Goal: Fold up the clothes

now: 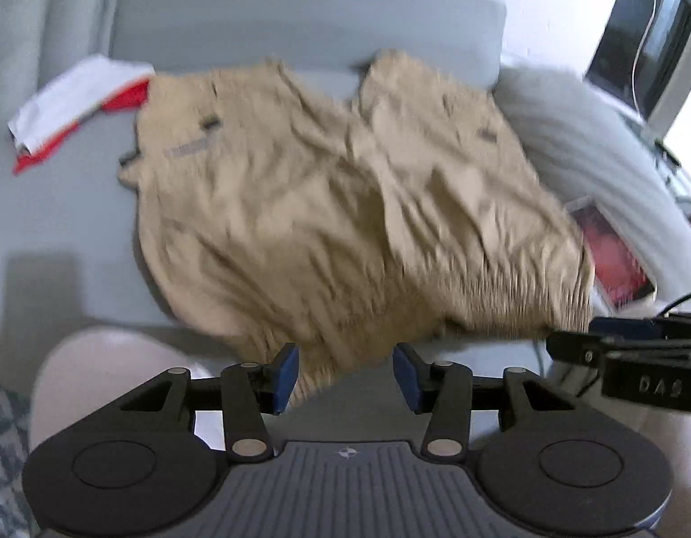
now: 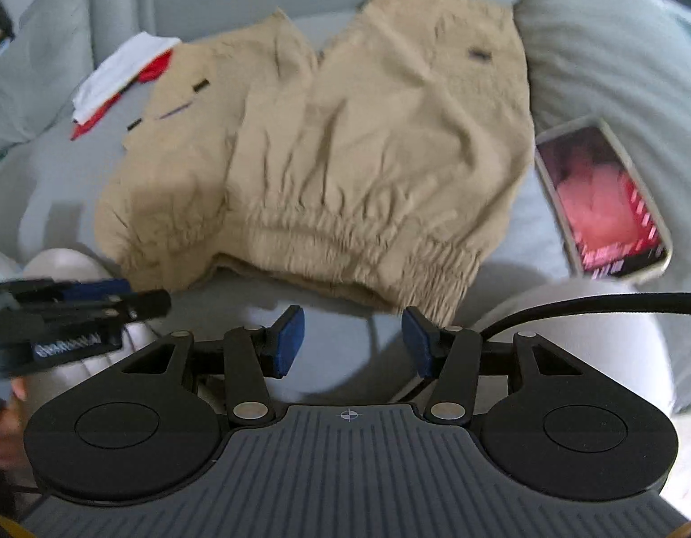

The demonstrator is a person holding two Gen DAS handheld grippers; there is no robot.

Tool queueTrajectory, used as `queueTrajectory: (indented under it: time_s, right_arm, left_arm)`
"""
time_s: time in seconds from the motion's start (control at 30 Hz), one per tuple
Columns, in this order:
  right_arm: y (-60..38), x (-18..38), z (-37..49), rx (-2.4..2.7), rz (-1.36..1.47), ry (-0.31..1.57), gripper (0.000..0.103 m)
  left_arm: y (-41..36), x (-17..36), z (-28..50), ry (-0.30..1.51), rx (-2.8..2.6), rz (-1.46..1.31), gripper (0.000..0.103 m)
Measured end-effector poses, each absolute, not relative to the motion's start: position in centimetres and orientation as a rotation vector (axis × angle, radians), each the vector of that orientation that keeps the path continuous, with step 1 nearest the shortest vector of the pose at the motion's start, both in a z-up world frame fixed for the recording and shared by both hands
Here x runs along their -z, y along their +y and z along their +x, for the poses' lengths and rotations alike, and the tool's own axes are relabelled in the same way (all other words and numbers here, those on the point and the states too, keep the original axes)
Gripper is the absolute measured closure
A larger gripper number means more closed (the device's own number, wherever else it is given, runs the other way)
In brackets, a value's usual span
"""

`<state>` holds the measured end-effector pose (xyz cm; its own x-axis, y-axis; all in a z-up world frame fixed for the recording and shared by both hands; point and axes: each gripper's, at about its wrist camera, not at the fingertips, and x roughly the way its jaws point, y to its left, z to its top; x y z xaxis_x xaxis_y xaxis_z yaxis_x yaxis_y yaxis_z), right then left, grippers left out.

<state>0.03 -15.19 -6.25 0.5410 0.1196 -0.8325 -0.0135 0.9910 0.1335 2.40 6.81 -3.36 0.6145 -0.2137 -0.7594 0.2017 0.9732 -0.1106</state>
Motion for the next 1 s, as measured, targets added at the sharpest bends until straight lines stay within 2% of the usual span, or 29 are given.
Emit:
queueTrajectory:
  time_s: [0.17, 0.47, 0.57, 0.7, 0.8, 0.9, 1.0]
  right_arm:
    - [-14.6, 4.5, 0.0, -0.072, 0.087, 0.868, 0.054]
    - [-14.3, 5.4, 2.0, -0.041, 0.039, 0.844, 0.056]
    - [-14.2, 6.8, 3.3, 0.001, 0.016, 0.900, 0.056]
    - [-14.8, 8.4, 3.6, 0.014, 0.071, 1.041, 0.055]
    - [-16.6, 6.0, 2.3, -0.037, 0.222, 1.023, 0.057]
    - [-19.9, 1.3, 0.3, -0.033, 0.378, 0.894, 0.055]
    - [-23.6, -4.7, -2.3, -0.011, 0.460, 0.741, 0.049]
  left_arm:
    - [7.0, 3.5, 3.7, 0.863, 0.206, -0.052, 0.045]
    - [6.7, 6.3, 4.9, 0.952, 0.167, -0.006, 0.038]
    - [6.7, 7.5, 5.0, 1.019, 0.164, 0.028, 0.036]
    - [6.8, 6.5, 4.1, 1.062, 0.231, 0.026, 0.041]
    - [6.8, 4.3, 2.9, 1.042, 0.310, -0.012, 0.042]
    - [6.5, 0.0, 2.1, 0.990, 0.410, -0.038, 0.042]
    - [6.2, -4.7, 1.7, 0.936, 0.497, -0.097, 0.041]
